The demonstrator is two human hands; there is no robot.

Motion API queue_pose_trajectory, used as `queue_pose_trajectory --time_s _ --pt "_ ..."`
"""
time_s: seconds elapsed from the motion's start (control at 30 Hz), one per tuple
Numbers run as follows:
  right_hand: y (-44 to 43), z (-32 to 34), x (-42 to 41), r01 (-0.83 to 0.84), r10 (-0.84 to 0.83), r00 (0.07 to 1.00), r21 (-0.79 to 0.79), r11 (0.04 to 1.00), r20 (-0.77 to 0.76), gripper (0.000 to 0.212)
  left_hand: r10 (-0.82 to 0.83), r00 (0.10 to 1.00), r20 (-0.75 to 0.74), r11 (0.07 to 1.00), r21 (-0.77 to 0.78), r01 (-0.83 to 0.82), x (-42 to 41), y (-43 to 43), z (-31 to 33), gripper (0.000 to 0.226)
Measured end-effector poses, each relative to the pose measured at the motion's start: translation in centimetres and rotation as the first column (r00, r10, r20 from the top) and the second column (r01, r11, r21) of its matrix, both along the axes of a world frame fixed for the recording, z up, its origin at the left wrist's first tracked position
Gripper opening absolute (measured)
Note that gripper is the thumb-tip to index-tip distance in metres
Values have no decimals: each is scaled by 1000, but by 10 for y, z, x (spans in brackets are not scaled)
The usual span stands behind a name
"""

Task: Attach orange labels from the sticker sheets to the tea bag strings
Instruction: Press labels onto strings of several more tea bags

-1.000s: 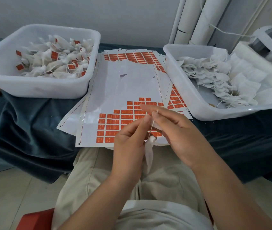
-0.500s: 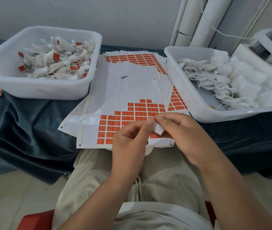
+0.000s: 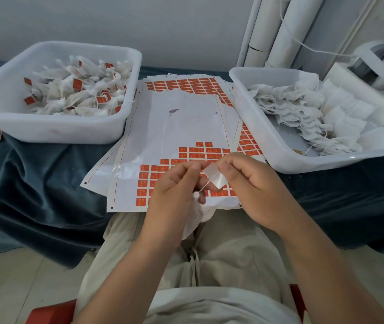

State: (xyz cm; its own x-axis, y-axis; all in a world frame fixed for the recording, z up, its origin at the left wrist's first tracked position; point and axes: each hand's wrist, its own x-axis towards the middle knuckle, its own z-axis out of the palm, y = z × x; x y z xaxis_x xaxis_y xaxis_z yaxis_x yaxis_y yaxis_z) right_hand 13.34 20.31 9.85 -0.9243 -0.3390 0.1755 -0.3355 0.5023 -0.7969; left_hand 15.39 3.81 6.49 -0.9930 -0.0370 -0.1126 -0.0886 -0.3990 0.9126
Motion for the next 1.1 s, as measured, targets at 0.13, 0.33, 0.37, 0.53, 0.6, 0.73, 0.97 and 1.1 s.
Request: queue_pose_trajectory --time_s 0.13,0.33,0.37,0.53,0.6,0.73,0.97,1.1 --pt "2 -1 -1 14 -10 998 72 997 -59 34 -144 990 9 985 -90 144 -3 -10 5 29" --pt "3 -1 -2 15 4 993 156 988 -121 31 -219 976 -17 953 -217 210 -2 -14 9 27" --pt "4 -1 -3 11 10 991 157 988 -134 30 -218 976 -24 951 -228 207 -2 -15 7 30" --pt "7 -4 -6 6 28 985 197 980 -168 23 -217 976 -33 941 -274 200 -3 -17 4 42" --pt "7 -4 -6 -2 37 985 202 979 -170 22 -217 976 -31 935 -293 199 -4 -17 2 44" --pt "5 -5 -6 -31 54 986 147 989 -156 26 -214 976 -49 912 -367 181 -4 -17 1 39" --pt "-10 -9 0 -2 26 989 -168 986 145 32 -80 990 -120 932 -362 32 -3 -13 3 24" --pt "-11 -11 -1 -61 76 993 -162 985 86 15 -57 993 -100 961 -277 27 -1 -14 1 29"
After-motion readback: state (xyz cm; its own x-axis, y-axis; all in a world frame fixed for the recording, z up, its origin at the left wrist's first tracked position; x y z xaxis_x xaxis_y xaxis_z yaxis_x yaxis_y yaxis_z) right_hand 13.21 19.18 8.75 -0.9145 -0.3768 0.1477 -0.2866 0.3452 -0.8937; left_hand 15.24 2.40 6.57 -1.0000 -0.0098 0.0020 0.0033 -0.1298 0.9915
